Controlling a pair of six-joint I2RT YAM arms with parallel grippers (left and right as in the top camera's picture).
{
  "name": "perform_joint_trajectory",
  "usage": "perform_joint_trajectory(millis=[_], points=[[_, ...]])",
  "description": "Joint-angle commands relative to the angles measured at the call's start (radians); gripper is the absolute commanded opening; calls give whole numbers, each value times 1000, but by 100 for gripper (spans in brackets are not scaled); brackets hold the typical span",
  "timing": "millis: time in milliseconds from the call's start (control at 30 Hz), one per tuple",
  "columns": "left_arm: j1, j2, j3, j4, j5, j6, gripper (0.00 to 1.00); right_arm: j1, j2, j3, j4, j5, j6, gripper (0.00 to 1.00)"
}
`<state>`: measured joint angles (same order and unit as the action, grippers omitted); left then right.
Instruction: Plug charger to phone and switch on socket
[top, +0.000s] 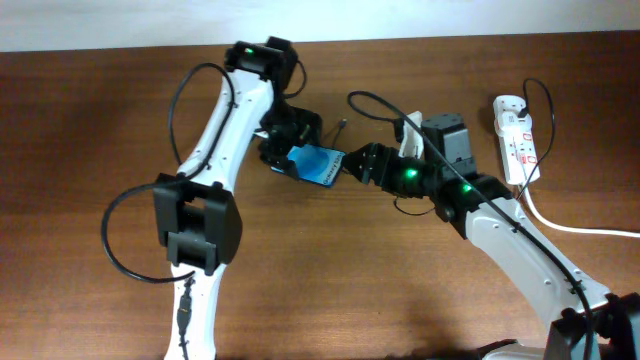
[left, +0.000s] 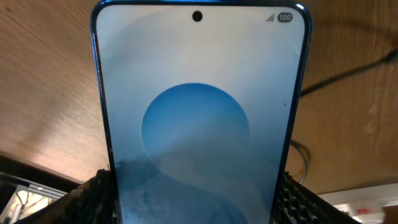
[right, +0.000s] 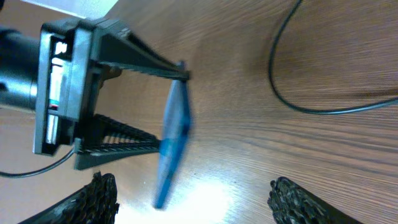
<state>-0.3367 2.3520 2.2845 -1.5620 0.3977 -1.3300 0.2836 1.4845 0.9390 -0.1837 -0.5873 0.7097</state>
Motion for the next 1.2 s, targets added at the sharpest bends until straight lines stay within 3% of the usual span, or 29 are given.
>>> perform_joint_trajectory(millis=[0,100,233,367,567,733,1033,1133,1167], points=[[-45,2,22,3,-43,-27,0,51,16,21,23,71,46,78],[-76,2,22,17,-47,-31,0,98,50,21,25,171,174,69],[-97,2,22,20,-47,-32,0,131,67,21,66,238,217,62],[-99,2,22,26,-47,-32,0,164,74,21,69,298,224,52],[-100,2,22,30,-47,-31,0,177,127,21,81,307,227,51],[-100,2,22,36,-47,-31,0,177,127,21,88,307,227,34],[-100,2,22,45,-46,-33,0,176,127,21,114,276,250,22],[-99,2,22,62,-39,-36,0,176,127,21,121,262,269,4],[-99,2,22,65,-35,-36,0,174,127,21,126,254,276,4]])
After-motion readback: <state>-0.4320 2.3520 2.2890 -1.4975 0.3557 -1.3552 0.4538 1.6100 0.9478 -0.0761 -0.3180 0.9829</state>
